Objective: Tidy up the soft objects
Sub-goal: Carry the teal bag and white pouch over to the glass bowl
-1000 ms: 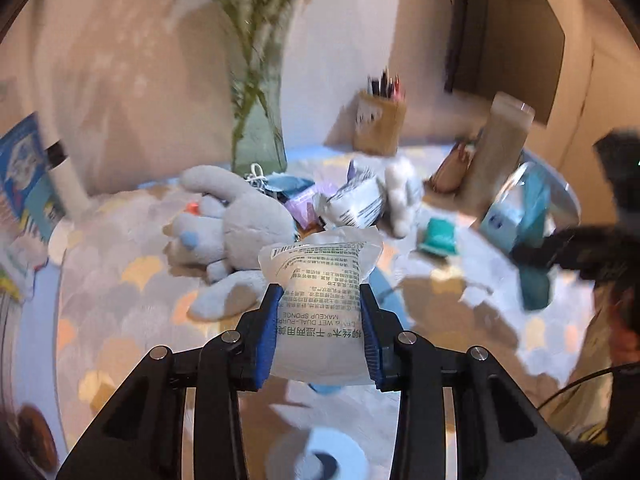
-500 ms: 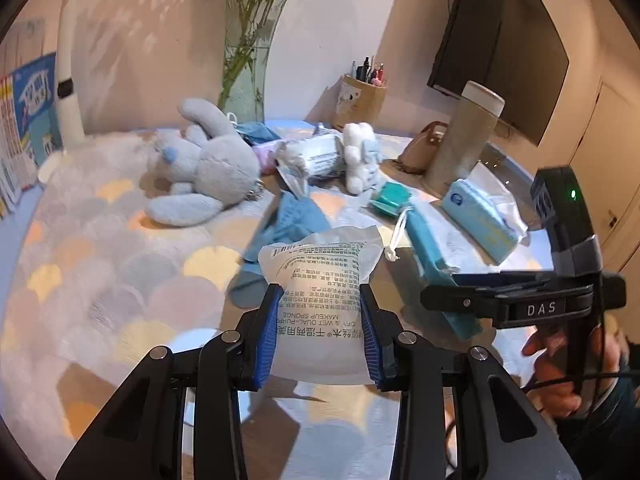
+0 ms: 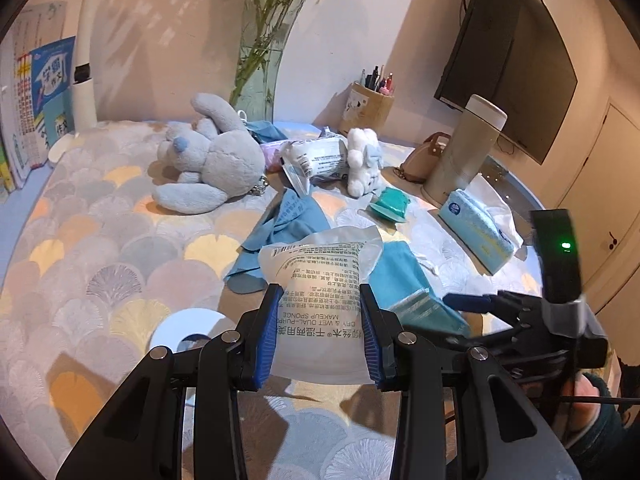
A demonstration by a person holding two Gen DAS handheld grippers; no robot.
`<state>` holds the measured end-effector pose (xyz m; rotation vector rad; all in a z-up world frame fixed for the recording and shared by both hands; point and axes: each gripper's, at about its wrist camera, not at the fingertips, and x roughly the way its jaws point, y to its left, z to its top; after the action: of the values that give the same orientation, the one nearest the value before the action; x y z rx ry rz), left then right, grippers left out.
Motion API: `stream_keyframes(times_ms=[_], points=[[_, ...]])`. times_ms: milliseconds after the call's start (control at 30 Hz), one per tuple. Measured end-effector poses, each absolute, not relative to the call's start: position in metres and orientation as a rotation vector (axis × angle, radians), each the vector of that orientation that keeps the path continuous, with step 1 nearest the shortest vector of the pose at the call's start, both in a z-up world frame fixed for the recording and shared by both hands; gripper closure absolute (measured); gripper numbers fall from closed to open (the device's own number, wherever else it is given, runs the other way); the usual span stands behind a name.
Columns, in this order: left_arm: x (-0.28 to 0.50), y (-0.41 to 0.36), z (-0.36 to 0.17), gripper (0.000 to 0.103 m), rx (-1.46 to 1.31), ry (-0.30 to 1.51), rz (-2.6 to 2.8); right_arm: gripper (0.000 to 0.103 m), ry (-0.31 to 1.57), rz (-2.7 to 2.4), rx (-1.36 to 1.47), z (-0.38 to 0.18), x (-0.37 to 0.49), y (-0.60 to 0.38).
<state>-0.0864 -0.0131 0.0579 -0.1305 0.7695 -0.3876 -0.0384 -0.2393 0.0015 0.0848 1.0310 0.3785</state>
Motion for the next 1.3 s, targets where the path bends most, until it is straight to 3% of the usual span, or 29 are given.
stream_keyframes(times_ms=[267,467,500,567,600,633,667,967,1300], points=[[-0.089,-0.016,0.060,0.069,-0.124,0.764,-0.387,0.007,1.058,0.522,0.233,0.005,-0.052,-0.251],[-0.089,-0.018,0.062,0.069,-0.110,0.759,-0.375,0.010,1.029,0.432,0.138,0.003,-0.042,-0.222],[-0.089,-0.018,0.062,0.069,-0.112,0.759,-0.373,0.015,1.012,0.401,0.101,0.003,-0.045,-0.217],[-0.088,-0.018,0.062,0.069,-0.115,0.762,-0.374,0.047,0.967,0.369,0.004,0.004,-0.053,-0.206],[-0.088,-0.020,0.062,0.069,-0.115,0.764,-0.375,0.057,0.958,0.400,0.004,0.005,-0.055,-0.206],[-0.087,-0.022,0.063,0.069,-0.114,0.764,-0.376,0.077,0.956,0.422,0.021,0.006,-0.056,-0.208],[-0.087,-0.024,0.064,0.069,-0.113,0.763,-0.378,0.081,0.954,0.434,0.032,0.007,-0.058,-0.210],[-0.077,-0.090,0.107,0.069,-0.045,0.691,-0.483,0.084,0.756,0.322,0.097,0.074,-0.072,-0.287],[-0.060,-0.265,0.159,0.069,0.133,0.644,-0.748,0.084,0.641,0.022,0.276,0.126,-0.085,-0.463]])
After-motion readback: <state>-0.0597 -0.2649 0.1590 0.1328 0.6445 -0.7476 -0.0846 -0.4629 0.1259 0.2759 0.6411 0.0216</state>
